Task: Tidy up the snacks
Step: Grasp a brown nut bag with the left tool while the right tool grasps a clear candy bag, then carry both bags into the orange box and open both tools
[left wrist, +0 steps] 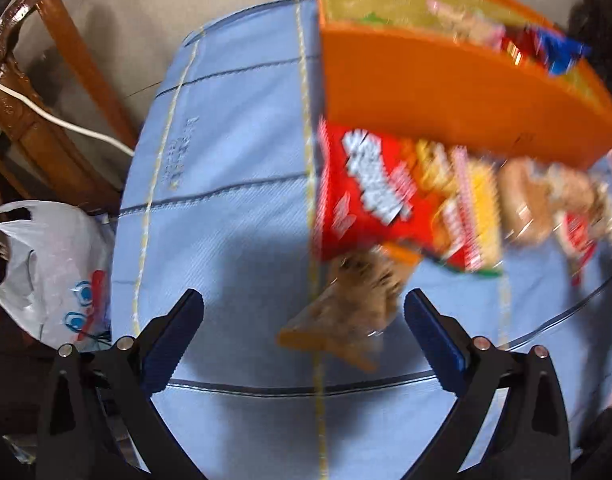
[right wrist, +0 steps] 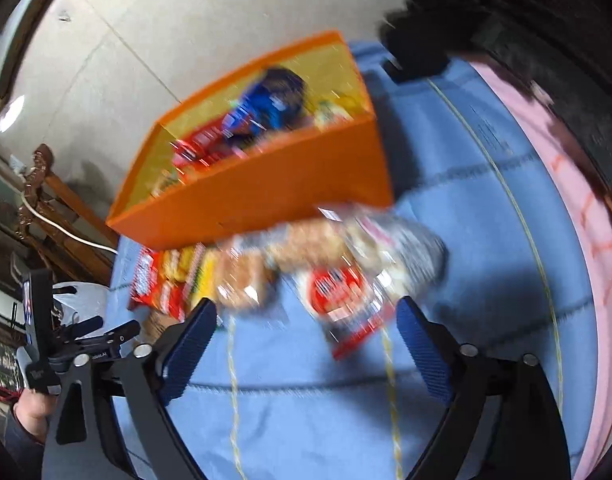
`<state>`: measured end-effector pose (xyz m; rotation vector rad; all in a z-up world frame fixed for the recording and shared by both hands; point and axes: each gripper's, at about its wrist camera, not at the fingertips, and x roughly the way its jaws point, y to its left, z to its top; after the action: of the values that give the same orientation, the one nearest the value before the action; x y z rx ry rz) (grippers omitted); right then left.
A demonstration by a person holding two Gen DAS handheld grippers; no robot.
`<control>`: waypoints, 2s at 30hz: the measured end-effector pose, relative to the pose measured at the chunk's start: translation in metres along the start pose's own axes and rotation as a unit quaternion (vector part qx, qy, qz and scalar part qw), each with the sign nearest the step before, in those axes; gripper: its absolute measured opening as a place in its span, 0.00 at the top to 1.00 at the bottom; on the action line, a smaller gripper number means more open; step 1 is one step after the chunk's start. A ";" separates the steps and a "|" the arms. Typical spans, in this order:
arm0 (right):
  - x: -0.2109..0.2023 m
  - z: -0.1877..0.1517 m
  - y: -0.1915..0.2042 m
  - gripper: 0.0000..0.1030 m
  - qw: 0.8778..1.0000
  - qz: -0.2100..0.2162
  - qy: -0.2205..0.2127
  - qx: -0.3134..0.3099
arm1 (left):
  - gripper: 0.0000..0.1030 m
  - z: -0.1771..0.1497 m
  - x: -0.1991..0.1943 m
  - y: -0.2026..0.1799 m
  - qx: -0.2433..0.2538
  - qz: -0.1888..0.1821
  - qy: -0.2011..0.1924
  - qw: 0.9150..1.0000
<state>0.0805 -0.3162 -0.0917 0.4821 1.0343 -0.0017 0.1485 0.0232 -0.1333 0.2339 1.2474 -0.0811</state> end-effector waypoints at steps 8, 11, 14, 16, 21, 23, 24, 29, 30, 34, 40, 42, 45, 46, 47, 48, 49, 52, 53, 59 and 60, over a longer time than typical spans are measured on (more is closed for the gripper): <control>0.003 -0.019 -0.021 0.10 0.999 -0.008 0.024 0.026 | 0.05 -0.007 0.038 -0.008 -0.003 -0.020 0.033 0.999; 0.003 -0.018 -0.022 0.10 1.000 -0.016 0.020 0.019 | 0.37 -0.005 0.042 -0.007 -0.020 -0.057 0.038 0.997; 0.007 -0.013 -0.022 0.10 0.999 -0.036 0.014 0.001 | 0.47 -0.004 0.039 -0.001 -0.034 -0.067 0.035 0.997; 0.014 -0.007 -0.020 0.10 0.998 -0.061 0.014 -0.020 | 0.48 -0.007 0.036 0.002 -0.043 -0.082 0.042 0.995; 0.039 0.019 -0.020 0.10 0.992 -0.108 0.008 -0.063 | 0.48 -0.016 0.035 0.014 -0.055 -0.089 0.049 0.993; 0.053 0.030 -0.019 0.11 0.989 -0.123 0.018 -0.078 | 0.48 -0.019 0.036 0.017 -0.060 -0.092 0.050 0.993; 0.063 0.036 -0.019 0.15 0.988 -0.124 0.026 -0.087 | 0.48 -0.021 0.036 0.019 -0.061 -0.089 0.050 0.993; 0.075 0.046 -0.013 0.60 0.982 -0.136 0.068 -0.116 | 0.48 -0.032 0.033 0.024 -0.075 -0.095 0.047 0.991; 0.069 0.044 -0.010 0.60 0.982 -0.132 0.064 -0.117 | 0.48 -0.034 0.031 0.024 -0.074 -0.095 0.047 0.992; 0.039 0.031 -0.006 0.60 0.990 -0.093 0.042 -0.103 | 0.48 -0.040 0.018 0.032 -0.082 -0.102 0.040 0.991; 0.000 0.015 0.012 0.60 0.993 -0.026 0.026 -0.113 | 0.48 -0.039 -0.017 0.028 -0.058 -0.125 0.009 0.990; -0.007 0.015 0.020 0.60 0.994 -0.007 0.021 -0.111 | 0.48 -0.039 -0.032 0.026 -0.051 -0.136 -0.002 0.989; -0.016 0.017 0.032 0.60 0.994 0.017 0.014 -0.109 | 0.48 -0.034 -0.051 0.016 -0.040 -0.155 -0.019 0.987; -0.017 0.017 0.035 0.60 0.994 0.022 0.015 -0.109 | 0.48 -0.030 -0.056 0.013 -0.037 -0.160 -0.024 0.986; -0.017 0.017 0.037 0.60 0.994 0.028 0.018 -0.109 | 0.48 -0.025 -0.060 0.006 -0.035 -0.162 -0.027 0.986; -0.017 0.017 0.038 0.60 0.994 0.031 0.020 -0.106 | 0.48 -0.024 -0.062 0.002 -0.032 -0.163 -0.030 0.986; -0.018 0.017 0.038 0.60 0.994 0.035 0.022 -0.104 | 0.48 -0.019 -0.062 -0.002 -0.031 -0.164 -0.031 0.985; -0.021 0.019 0.044 0.60 0.993 0.034 0.017 -0.109 | 0.48 -0.014 -0.066 -0.008 -0.028 -0.170 -0.032 0.985; -0.023 0.021 0.047 0.60 0.993 0.036 0.014 -0.113 | 0.48 -0.010 -0.069 -0.010 -0.027 -0.170 -0.035 0.985; -0.033 0.050 0.070 0.60 0.989 0.047 -0.015 -0.139 | 0.48 0.024 -0.095 -0.016 -0.020 -0.183 -0.074 0.980; -0.032 0.058 0.076 0.60 0.988 0.047 -0.020 -0.143 | 0.48 0.034 -0.099 -0.018 -0.018 -0.182 -0.083 0.980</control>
<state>0.1285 -0.2779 -0.0122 0.2676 0.9521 0.2176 0.1455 -0.0081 -0.0317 -0.0343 1.1125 -0.3861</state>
